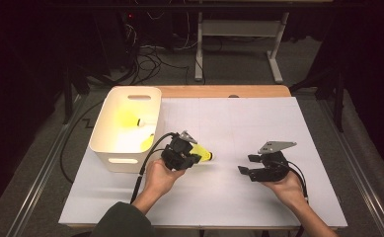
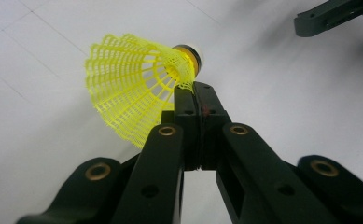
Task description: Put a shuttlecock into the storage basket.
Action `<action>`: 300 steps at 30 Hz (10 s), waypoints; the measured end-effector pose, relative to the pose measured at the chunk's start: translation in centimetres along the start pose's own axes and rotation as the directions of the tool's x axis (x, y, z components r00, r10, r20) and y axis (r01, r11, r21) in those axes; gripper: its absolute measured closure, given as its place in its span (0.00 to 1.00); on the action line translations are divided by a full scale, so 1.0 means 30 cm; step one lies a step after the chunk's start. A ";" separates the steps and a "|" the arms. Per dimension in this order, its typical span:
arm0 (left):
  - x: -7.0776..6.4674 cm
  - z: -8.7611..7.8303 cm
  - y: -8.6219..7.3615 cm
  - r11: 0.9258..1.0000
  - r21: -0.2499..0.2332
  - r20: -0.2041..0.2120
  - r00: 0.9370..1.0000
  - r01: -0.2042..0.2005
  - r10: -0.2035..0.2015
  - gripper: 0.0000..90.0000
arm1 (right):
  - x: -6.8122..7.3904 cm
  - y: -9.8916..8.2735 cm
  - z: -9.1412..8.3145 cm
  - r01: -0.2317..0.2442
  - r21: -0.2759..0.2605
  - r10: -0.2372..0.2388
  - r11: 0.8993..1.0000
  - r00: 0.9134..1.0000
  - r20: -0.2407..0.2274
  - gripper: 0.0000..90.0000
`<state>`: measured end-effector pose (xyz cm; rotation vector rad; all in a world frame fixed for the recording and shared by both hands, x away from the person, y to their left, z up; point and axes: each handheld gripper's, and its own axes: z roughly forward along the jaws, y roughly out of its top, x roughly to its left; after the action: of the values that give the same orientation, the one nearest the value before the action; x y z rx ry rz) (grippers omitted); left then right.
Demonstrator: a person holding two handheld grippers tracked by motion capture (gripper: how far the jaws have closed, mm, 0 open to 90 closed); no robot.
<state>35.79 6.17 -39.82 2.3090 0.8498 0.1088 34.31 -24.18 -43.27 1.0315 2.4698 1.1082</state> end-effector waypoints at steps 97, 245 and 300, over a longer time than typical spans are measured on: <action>0.121 -0.300 0.162 0.994 -0.069 -0.144 0.985 0.085 -0.094 1.00 | -0.040 -0.271 -0.150 -0.094 -0.178 0.120 0.979 0.983 0.138 0.38; 0.467 -0.328 0.004 0.932 -0.012 -0.328 0.879 0.363 -0.347 0.60 | -0.046 -0.295 -0.155 -0.101 -0.195 0.129 0.975 0.982 0.136 0.38; 0.330 -0.350 0.126 0.969 -0.057 -0.303 0.920 0.242 -0.248 0.44 | -0.045 -0.297 -0.160 -0.106 -0.202 0.134 0.974 0.982 0.131 0.39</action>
<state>42.59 15.90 -30.77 2.1780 1.2832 0.3741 28.50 -31.90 -46.57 1.1691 2.1630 1.2358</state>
